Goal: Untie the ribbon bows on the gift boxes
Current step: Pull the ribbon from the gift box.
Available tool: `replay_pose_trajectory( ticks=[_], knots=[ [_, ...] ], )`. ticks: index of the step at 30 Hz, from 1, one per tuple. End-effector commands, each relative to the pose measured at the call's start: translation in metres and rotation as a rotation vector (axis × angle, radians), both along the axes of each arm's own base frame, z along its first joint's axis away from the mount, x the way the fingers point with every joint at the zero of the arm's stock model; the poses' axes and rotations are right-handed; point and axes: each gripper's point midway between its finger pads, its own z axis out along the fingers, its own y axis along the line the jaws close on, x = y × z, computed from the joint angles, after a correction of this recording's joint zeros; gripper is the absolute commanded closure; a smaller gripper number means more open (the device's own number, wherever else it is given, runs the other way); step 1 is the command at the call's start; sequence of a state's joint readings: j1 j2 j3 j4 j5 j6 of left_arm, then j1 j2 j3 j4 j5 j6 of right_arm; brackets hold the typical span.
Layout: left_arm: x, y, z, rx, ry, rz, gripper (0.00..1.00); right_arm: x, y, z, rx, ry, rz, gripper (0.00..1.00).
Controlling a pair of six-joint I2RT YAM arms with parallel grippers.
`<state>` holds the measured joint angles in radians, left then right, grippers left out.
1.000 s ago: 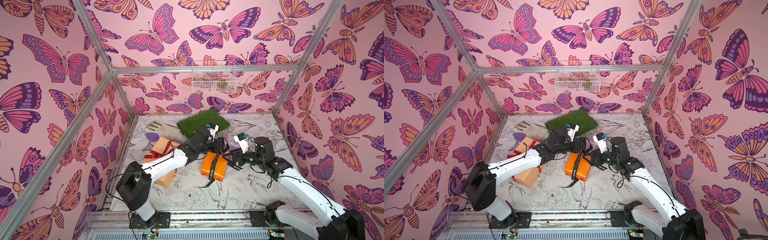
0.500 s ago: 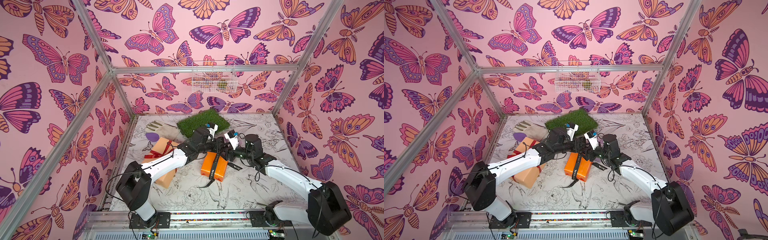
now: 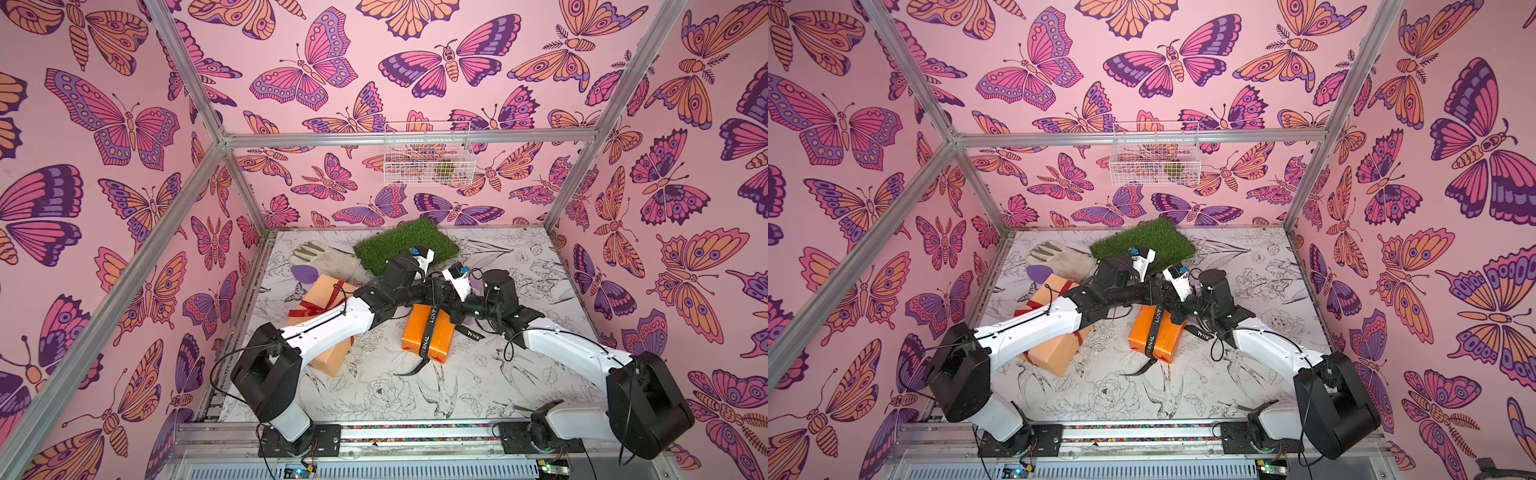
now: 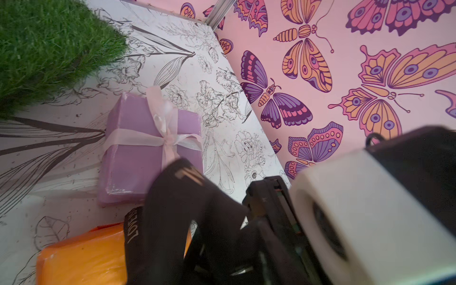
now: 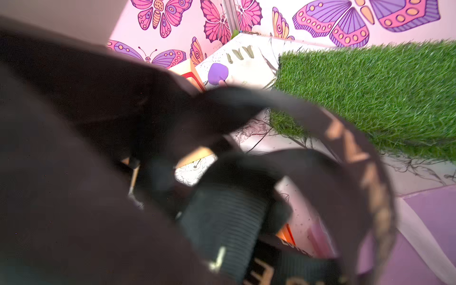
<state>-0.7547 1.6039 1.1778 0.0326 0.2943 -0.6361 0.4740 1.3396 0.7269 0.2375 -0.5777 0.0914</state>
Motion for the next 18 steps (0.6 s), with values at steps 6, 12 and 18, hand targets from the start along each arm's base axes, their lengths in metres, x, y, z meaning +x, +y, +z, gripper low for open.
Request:
replay_pose_trajectory(
  ticks=[6, 12, 18],
  knots=[
    [-0.026, 0.093, -0.026, 0.13, -0.006, 0.129, 0.04, -0.007, -0.008, -0.004, 0.034, 0.096, -0.083, 1.0],
    [-0.047, 0.084, -0.045, 0.074, 0.063, 0.034, 1.0, -0.018, -0.018, 0.001, 0.07, 0.13, -0.128, 1.0],
    [-0.054, 0.047, -0.063, 0.011, 0.169, -0.085, 1.0, -0.024, -0.024, 0.006, 0.083, 0.104, -0.145, 1.0]
  ],
)
